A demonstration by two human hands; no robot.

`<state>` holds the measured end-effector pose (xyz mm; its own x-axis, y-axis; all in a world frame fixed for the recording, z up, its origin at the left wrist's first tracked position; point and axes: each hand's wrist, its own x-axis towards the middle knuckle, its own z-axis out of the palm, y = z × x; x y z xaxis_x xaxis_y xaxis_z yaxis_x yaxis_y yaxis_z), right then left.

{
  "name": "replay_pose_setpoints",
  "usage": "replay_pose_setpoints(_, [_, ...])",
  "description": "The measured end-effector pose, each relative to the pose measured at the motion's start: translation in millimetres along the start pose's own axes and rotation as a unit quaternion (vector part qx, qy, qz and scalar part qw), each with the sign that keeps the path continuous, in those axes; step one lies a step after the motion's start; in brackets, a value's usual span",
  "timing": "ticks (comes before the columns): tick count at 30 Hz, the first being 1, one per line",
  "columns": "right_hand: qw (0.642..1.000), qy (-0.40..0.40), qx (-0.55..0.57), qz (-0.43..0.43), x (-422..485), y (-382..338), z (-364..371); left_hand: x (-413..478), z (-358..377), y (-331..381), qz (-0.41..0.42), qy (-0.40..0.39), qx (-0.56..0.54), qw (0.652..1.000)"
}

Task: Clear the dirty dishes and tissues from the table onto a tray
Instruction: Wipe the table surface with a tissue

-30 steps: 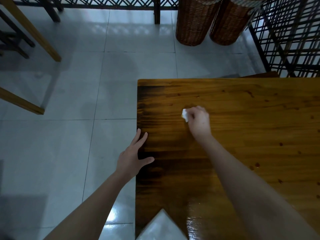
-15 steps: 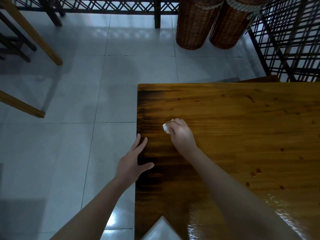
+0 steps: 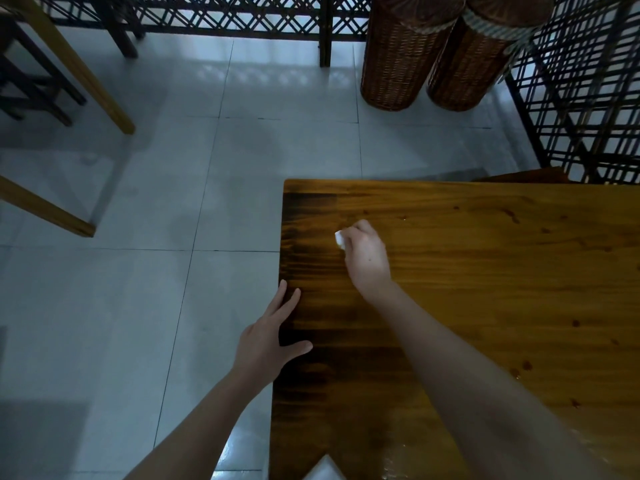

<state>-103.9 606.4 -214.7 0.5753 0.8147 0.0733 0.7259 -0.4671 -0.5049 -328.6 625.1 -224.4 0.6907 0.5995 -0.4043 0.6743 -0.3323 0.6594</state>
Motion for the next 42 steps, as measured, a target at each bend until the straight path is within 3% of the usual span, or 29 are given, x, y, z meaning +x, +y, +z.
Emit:
replay_pose_setpoints(3, [0.999, 0.002, -0.002, -0.038, -1.5, -10.1, 6.7, 1.5, 0.0, -0.6, 0.001, 0.000, 0.001, 1.000])
replay_pose_setpoints(9, [0.999, 0.021, -0.024, -0.027, 11.8, -1.5, 5.8, 0.6, 1.2, 0.0, -0.003, -0.001, -0.008, 1.000])
replay_pose_setpoints(16, [0.992, 0.076, -0.023, 0.095, 53.5, 35.5, -16.5, -0.1, -0.2, 0.0, 0.002, -0.006, -0.033, 0.999])
replay_pose_setpoints(31, [0.997, 0.019, -0.064, -0.046, -1.9, 40.7, -22.3, 0.3, -2.5, 3.1, -0.012, -0.001, 0.012, 1.000])
replay_pose_setpoints(33, [0.997, 0.029, -0.066, -0.022, 4.2, 50.9, -30.7, 0.5, -3.2, 5.7, -0.020, 0.000, 0.039, 0.999])
replay_pose_setpoints(39, [0.980, 0.080, -0.023, 0.179, 37.5, 98.3, -60.6, 1.8, -3.9, 14.6, -0.037, 0.020, 0.187, 0.982])
replay_pose_setpoints(42, [0.980, 0.061, -0.014, 0.189, 40.8, 93.1, -60.6, 4.9, -6.6, 23.8, -0.040, 0.023, 0.241, 0.969])
